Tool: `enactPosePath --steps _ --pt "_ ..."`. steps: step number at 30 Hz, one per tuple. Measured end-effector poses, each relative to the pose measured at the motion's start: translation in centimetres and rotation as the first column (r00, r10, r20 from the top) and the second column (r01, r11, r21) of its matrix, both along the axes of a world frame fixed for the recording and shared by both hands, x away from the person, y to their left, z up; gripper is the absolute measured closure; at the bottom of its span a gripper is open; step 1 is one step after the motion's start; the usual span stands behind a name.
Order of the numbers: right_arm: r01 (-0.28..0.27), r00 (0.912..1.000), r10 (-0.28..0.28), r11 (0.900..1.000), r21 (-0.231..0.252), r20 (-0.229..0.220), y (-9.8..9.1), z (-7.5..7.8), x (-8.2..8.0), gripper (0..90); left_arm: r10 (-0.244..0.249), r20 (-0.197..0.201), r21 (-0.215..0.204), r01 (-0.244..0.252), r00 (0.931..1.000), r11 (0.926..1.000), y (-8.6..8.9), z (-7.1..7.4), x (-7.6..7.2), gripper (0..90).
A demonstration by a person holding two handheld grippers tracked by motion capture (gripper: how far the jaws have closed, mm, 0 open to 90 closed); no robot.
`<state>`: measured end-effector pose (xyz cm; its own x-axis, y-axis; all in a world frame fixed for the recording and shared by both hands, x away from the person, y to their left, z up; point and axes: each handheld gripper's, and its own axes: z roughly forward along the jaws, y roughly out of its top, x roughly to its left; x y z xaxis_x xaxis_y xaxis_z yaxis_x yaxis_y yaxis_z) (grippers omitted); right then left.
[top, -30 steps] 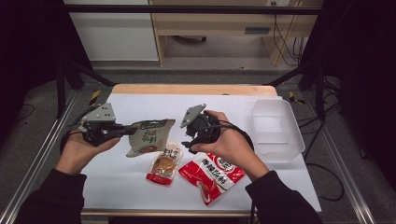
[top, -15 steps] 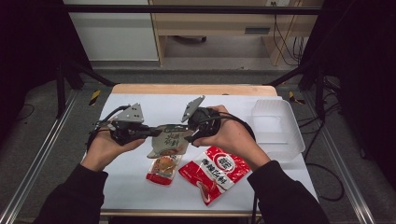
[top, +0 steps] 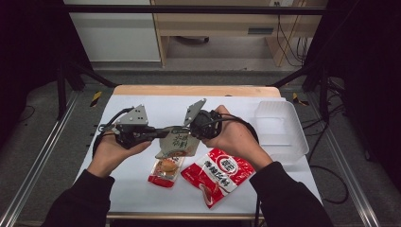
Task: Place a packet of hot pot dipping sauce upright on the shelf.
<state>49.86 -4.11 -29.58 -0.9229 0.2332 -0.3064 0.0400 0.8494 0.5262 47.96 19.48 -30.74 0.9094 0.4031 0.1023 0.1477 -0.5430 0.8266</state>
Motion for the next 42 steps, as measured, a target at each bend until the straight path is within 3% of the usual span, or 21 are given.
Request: enactPosePath --steps 2,5,11,18,19,22,23,27,28,30,34,39,42 --pt "-0.012 0.9995 0.012 0.9997 -0.022 0.030 0.1 0.4 0.0 90.0 0.005 -0.010 -0.026 -0.005 0.9999 0.9997 0.3 -0.3 0.0 83.1" --pt "-0.009 0.9988 0.011 0.9986 -0.052 0.048 -0.1 0.9 0.3 90.0 0.046 0.006 -0.070 -0.045 0.9989 0.9965 0.9 -0.5 -0.3 70.8" --pt "0.035 0.9972 -0.029 0.9959 -0.084 0.069 -1.8 1.3 0.9 90.0 0.110 0.019 -0.117 -0.107 0.9937 0.9873 2.9 -1.1 -1.1 57.1" --pt "0.082 0.9938 -0.076 0.9935 -0.079 0.082 -4.8 1.7 1.4 90.0 0.203 0.013 -0.105 -0.200 0.9792 0.9741 5.3 -3.5 -1.8 37.1" --pt "0.096 0.9926 -0.090 0.9928 -0.072 0.081 -5.2 1.8 1.4 90.0 0.233 0.016 -0.083 -0.231 0.9722 0.9693 6.0 -4.5 -2.1 34.2" --pt "0.112 0.9902 -0.105 0.9915 -0.066 0.092 -6.5 2.3 1.4 90.0 0.255 0.013 -0.071 -0.253 0.9669 0.9647 6.8 -5.6 -2.4 27.6" --pt "0.113 0.9896 -0.107 0.9916 -0.062 0.095 -6.9 2.5 1.3 90.0 0.278 0.015 -0.064 -0.277 0.9604 0.9588 7.6 -6.8 -2.8 25.3" --pt "0.128 0.9866 -0.122 0.9909 -0.042 0.108 -8.5 3.3 1.3 90.0 0.323 -0.022 -0.057 -0.324 0.9460 0.9443 9.1 -9.0 -3.0 19.2" --pt "0.128 0.9866 -0.122 0.9909 -0.042 0.108 -8.5 3.3 1.3 90.0 0.323 -0.022 -0.057 -0.324 0.9460 0.9443 9.1 -9.0 -3.0 17.5" --pt "0.137 0.9847 -0.133 0.9902 -0.030 0.113 -9.5 3.9 1.1 90.0 0.352 -0.039 -0.051 -0.353 0.9353 0.9341 10.0 -10.3 -2.9 15.0" --pt "0.159 0.9803 -0.156 0.9871 -0.018 0.122 -10.9 4.5 1.0 90.0 0.357 -0.060 -0.072 -0.361 0.9320 0.9297 10.9 -11.5 -2.9 9.4" --pt "0.192 0.9730 -0.190 0.9814 -0.004 0.131 -12.7 5.2 0.7 90.0 0.388 -0.069 -0.063 -0.393 0.9189 0.9175 11.9 -12.8 -3.1 8.8" --pt "0.208 0.9690 -0.207 0.9782 0.007 0.135 -14.1 5.6 0.5 90.0 0.392 -0.071 -0.051 -0.396 0.9171 0.9167 12.1 -13.2 -3.2 8.8"
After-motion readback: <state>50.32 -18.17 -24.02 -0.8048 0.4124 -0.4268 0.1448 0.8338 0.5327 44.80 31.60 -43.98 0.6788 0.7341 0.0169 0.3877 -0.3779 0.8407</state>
